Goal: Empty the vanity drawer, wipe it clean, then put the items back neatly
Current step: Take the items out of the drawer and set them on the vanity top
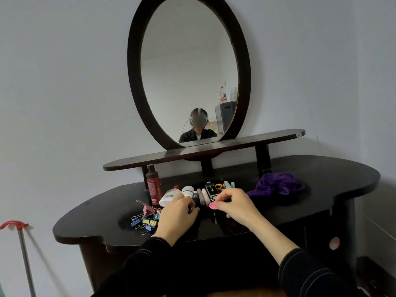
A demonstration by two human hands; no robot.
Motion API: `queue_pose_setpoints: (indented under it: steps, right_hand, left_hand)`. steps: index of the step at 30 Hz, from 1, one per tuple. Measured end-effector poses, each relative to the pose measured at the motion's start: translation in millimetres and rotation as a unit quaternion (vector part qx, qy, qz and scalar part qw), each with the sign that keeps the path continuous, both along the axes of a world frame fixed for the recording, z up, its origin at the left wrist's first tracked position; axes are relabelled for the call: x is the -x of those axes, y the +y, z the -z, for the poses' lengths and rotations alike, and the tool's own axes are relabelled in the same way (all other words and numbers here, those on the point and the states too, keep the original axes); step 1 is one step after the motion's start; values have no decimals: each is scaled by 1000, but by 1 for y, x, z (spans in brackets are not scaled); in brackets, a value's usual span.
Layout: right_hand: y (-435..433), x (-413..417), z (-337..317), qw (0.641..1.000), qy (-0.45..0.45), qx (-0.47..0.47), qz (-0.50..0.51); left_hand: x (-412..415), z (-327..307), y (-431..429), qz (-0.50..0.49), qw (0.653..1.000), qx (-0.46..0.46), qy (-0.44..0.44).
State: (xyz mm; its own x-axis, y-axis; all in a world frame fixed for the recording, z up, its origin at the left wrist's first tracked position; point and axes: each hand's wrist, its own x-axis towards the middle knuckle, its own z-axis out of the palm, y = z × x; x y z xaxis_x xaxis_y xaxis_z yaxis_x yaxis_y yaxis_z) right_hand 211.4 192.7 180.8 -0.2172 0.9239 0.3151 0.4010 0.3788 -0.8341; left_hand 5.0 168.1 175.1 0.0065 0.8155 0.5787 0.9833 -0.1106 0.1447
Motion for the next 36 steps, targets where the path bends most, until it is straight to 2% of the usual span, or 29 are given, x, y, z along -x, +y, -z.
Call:
queue_pose_setpoints:
  steps: [6,8,11,15,17,19,22,25,29,32,34,36]
  right_hand:
    - [4,0,3,1000,1,-3,3]
    - [4,-2,4,999,36,4,3]
    - [3,-6,5,995,95,23,19]
    - [-4,-18,7,986,164,31,23]
    - [-5,-28,12,986,163,32,15]
    - [-3,-50,11,988,150,32,20]
    - [1,-88,11,987,142,28,64]
    - [8,-121,11,984,132,23,115]
    - [23,-140,1,975,56,7,215]
    - [35,-131,-5,933,-97,-73,340]
    - [46,-117,-5,913,-190,-88,349]
    - [58,-102,-4,912,-268,-31,309]
  left_hand:
    - [-4,-1,-13,36,998,-40,-15]
    - [-7,-1,-21,62,995,-75,-21]
    - [-16,-1,-37,152,981,-118,-4]
    - [-36,-4,-46,217,968,-107,67]
    - [-51,-8,-39,224,961,-111,119]
    - [-72,-15,-25,218,960,-116,130]
    - [-93,-15,-8,198,965,-131,116]
    - [-92,-9,2,189,970,-140,55]
    - [-84,-6,4,175,972,-154,-32]
    - [-83,-5,5,167,971,-155,-73]
    - [-83,-5,6,174,971,-145,-80]
    - [-81,-4,8,173,971,-142,-86]
